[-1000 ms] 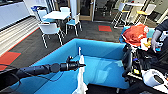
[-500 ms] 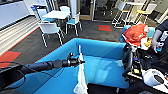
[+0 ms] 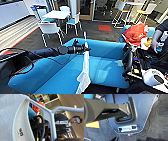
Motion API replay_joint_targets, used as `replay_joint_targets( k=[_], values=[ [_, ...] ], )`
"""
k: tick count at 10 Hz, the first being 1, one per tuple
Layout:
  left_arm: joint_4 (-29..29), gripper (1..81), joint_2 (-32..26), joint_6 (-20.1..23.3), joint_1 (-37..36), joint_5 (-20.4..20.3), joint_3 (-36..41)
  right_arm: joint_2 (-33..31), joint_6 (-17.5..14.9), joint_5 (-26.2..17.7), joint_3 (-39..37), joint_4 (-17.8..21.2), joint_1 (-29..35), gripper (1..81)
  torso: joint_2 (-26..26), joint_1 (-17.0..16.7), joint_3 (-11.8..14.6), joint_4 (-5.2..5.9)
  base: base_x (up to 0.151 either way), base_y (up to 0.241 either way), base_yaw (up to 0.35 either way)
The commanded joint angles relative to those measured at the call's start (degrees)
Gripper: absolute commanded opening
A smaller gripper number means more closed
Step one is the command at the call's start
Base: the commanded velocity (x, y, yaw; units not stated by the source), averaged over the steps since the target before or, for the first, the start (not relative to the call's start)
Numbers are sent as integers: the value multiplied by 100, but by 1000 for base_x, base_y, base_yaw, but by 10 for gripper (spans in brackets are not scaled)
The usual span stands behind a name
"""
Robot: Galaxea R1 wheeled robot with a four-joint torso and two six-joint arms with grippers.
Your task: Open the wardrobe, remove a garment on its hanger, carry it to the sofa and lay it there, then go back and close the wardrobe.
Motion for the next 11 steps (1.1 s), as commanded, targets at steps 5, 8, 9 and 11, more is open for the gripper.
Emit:
replay_joint_targets(
  k=[5, 8, 9, 11],
  values=[
    [-912, 10, 925, 29, -1685, 160, -1822, -20, -21, -429, -35, 11, -50, 811, 0, 0, -2, 0, 0, 0, 0],
    [-930, 10, 741, 29, -1808, 371, -2167, -20, -21, -411, -44, 11, -50, 811, 0, 0, -5, 0, 0, 0, 0],
    [-921, 10, 523, 38, -1808, 388, -2132, -3, -21, -411, -61, 11, -50, 811, 0, 0, -5, 0, 0, 0, 0],
    [-869, 10, -75, 46, -1773, 450, -1956, 33, -21, -411, -88, -15, -41, 811, 2, 0, -5, 0, 0, 0, 0]
  ],
)
